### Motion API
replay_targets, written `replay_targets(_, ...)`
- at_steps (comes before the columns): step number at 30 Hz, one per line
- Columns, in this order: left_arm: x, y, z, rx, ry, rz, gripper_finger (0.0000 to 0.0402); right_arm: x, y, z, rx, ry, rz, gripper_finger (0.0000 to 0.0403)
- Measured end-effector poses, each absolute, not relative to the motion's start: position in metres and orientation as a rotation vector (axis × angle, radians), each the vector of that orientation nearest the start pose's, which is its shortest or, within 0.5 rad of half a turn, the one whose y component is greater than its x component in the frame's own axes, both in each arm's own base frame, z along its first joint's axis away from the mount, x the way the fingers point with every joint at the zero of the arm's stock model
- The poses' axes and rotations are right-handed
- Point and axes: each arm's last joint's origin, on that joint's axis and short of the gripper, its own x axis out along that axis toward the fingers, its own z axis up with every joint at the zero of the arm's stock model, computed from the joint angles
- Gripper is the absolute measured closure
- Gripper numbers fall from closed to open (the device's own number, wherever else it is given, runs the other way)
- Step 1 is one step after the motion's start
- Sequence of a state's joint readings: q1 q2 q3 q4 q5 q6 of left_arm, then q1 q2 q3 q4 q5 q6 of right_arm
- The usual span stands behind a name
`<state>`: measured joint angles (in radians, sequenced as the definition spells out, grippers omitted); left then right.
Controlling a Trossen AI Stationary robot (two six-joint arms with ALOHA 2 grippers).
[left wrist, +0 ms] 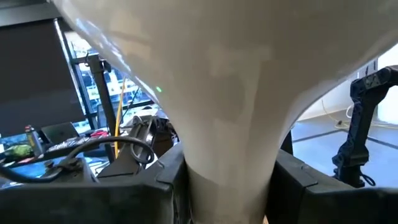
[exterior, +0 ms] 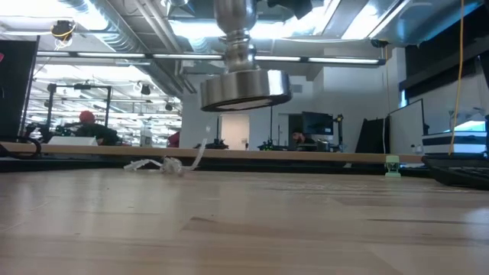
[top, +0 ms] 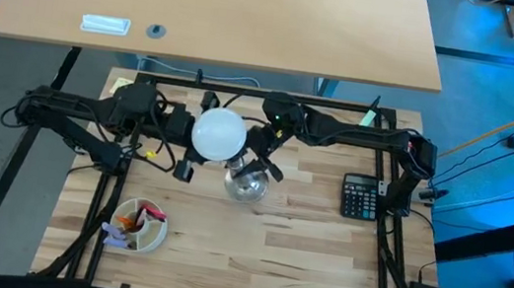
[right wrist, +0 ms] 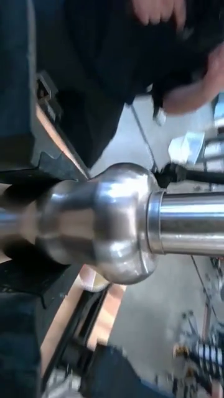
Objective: Screw lightbulb
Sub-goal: Insert the white lightbulb on the silver lamp
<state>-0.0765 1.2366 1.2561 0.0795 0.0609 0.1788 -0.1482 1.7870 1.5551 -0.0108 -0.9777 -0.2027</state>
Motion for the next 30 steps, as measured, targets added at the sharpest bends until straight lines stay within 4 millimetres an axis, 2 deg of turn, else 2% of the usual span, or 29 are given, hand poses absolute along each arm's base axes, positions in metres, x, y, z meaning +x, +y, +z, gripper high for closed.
replay_targets(2,0.273,-0.022,0.427,0.165,-0.111,-0.101,0.0262,0.41,-0.038,0.342,-0.076,0.132,0.807,0.0264)
replay_targets(8,0.273,-0.02,0.425,0.186,-0.091,-0.072,0.0179,0.412,-0.04,0.343,-0.126,0.146,0.674,0.0264)
replay_targets(12,0.268,-0.02,0.429,0.19,-0.101,-0.062,0.0151,0.412,-0.041,0.343,-0.132,0.163,0.614,0.0264)
replay_targets(17,0.26,-0.018,0.43,0.193,-0.081,-0.021,0.0142,0.411,-0.044,0.347,-0.126,0.172,0.532,0.0264)
replay_targets(22,0.245,-0.015,0.442,0.205,-0.129,0.061,0.0141,0.408,-0.047,0.352,-0.135,0.169,0.496,0.0264)
replay_targets(30,0.245,-0.015,0.439,0.207,-0.098,0.058,0.014,0.408,-0.047,0.357,-0.147,0.161,0.478,0.0264)
